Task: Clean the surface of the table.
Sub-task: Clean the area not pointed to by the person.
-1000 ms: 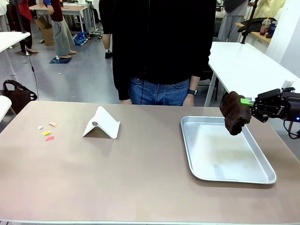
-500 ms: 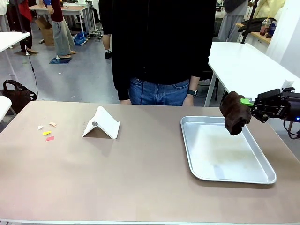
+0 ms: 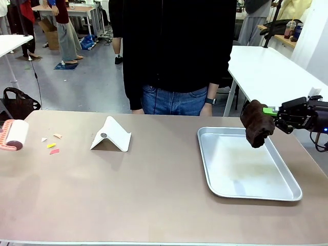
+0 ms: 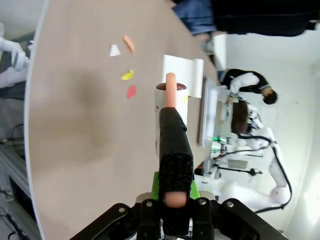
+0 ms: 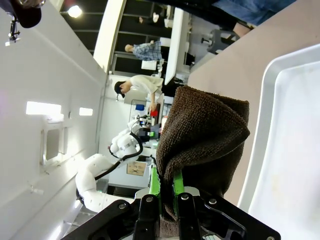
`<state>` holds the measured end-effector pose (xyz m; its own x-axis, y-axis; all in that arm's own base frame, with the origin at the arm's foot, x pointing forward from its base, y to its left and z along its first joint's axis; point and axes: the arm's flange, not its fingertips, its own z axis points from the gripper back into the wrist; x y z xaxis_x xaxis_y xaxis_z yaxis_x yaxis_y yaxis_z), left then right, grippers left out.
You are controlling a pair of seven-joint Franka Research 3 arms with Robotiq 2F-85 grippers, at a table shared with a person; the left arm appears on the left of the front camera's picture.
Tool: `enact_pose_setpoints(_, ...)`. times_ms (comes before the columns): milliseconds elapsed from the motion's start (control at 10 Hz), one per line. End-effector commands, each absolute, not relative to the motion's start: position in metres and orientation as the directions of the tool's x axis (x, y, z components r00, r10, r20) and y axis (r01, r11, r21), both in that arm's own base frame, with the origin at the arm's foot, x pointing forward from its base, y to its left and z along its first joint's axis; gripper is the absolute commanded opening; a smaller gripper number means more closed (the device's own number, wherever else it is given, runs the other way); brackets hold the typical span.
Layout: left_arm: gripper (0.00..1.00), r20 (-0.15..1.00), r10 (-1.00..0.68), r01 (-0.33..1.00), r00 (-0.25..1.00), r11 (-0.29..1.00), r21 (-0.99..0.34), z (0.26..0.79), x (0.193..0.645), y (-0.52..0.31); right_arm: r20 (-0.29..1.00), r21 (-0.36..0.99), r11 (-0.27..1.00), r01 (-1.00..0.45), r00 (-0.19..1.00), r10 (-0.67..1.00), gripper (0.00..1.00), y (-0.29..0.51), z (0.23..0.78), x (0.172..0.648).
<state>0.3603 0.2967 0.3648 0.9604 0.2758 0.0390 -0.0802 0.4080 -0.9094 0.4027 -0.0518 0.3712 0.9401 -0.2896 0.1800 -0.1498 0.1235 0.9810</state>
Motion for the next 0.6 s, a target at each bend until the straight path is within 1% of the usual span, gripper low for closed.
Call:
enact_pose_setpoints(0, 0.22, -0.005, 0.323, -0.162, 0.946, 0.46, -0.873, 0.356, 0.366, 0.277, 0.158, 0.985, 0.118, -0.129, 0.946, -0.284, 0.11, -0.054, 0.377, 0.404)
enact_pose_setpoints(100, 0.22, -0.049, 0.345, -0.213, 0.937, 0.457, -0.863, 0.349, 0.376, 0.281, 0.158, 0.985, 0.118, -0.129, 0.946, -0.284, 0.11, -0.054, 0.377, 0.404)
enact_pose_setpoints(200, 0.22, -0.054, 0.385, -0.247, 0.921, 0.473, -0.846, 0.342, 0.383, 0.286, 0.158, 0.985, 0.118, -0.129, 0.946, -0.284, 0.11, -0.054, 0.377, 0.404)
enact_pose_setpoints(500, 0.22, 0.014, 0.449, -0.245, 0.893, 0.512, -0.824, 0.337, 0.394, 0.295, 0.158, 0.985, 0.118, -0.129, 0.946, -0.284, 0.11, -0.054, 0.377, 0.404)
